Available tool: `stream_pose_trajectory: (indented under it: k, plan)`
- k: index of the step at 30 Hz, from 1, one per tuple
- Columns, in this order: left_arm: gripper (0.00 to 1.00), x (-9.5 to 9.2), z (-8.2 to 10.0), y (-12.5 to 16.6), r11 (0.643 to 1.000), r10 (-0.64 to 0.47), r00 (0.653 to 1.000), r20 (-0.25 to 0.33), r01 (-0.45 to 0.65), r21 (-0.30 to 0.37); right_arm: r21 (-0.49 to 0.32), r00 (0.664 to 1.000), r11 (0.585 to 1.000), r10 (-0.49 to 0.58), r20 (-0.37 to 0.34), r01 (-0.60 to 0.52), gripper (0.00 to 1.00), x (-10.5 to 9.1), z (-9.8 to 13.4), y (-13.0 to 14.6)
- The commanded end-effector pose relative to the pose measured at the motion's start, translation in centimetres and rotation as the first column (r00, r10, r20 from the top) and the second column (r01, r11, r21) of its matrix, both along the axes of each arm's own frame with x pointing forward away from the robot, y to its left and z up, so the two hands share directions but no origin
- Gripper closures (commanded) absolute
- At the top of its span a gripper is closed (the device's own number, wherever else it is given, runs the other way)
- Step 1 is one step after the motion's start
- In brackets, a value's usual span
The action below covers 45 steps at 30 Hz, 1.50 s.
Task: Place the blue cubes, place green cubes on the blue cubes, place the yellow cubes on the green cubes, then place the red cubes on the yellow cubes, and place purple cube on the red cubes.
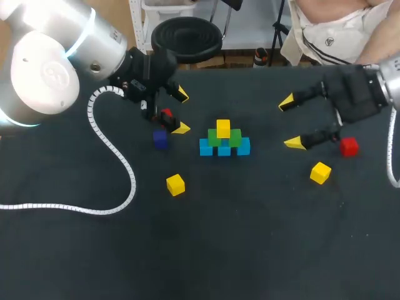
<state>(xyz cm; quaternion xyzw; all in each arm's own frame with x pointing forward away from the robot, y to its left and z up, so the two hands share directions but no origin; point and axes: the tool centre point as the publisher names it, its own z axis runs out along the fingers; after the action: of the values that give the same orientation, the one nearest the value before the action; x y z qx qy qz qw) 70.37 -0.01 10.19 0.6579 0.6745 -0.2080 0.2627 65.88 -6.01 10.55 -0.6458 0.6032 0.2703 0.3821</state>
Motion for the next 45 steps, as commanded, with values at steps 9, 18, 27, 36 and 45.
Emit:
stream_pose_trajectory:
  k: [9, 18, 27, 36, 45]
  plan:
    - [0.00, 0.0, 0.0, 0.1, 1.000, -0.001, 1.000, 0.001, 0.001, -0.002, 0.001, 1.000, 1.000, -0.002, 0.003, 0.002, 0.00, -0.1, 0.0, 0.1]
    - [0.00, 0.0, 0.0, 0.1, 1.000, -0.001, 1.000, 0.001, 0.001, -0.002, 0.037, 0.998, 0.997, 0.068, -0.014, -0.067, 0.00, -1.7, 0.0, -3.1]
    - [0.00, 0.0, 0.0, 0.1, 1.000, -0.001, 1.000, 0.001, 0.001, -0.002, 0.066, 0.995, 0.995, 0.075, -0.067, -0.070, 0.00, -5.7, -1.4, -6.2]
    - [0.00, 0.0, 0.0, 0.1, 1.000, -0.001, 1.000, 0.001, 0.001, -0.002, 0.075, 0.929, 0.929, 0.366, -0.060, -0.362, 0.00, -7.0, -3.7, -9.7]
    - [0.00, 0.0, 0.0, 0.1, 1.000, -0.001, 1.000, 0.001, 0.001, -0.002, -0.018, 0.969, 0.991, 0.125, -0.211, -0.132, 0.00, -5.5, -5.8, -9.8]
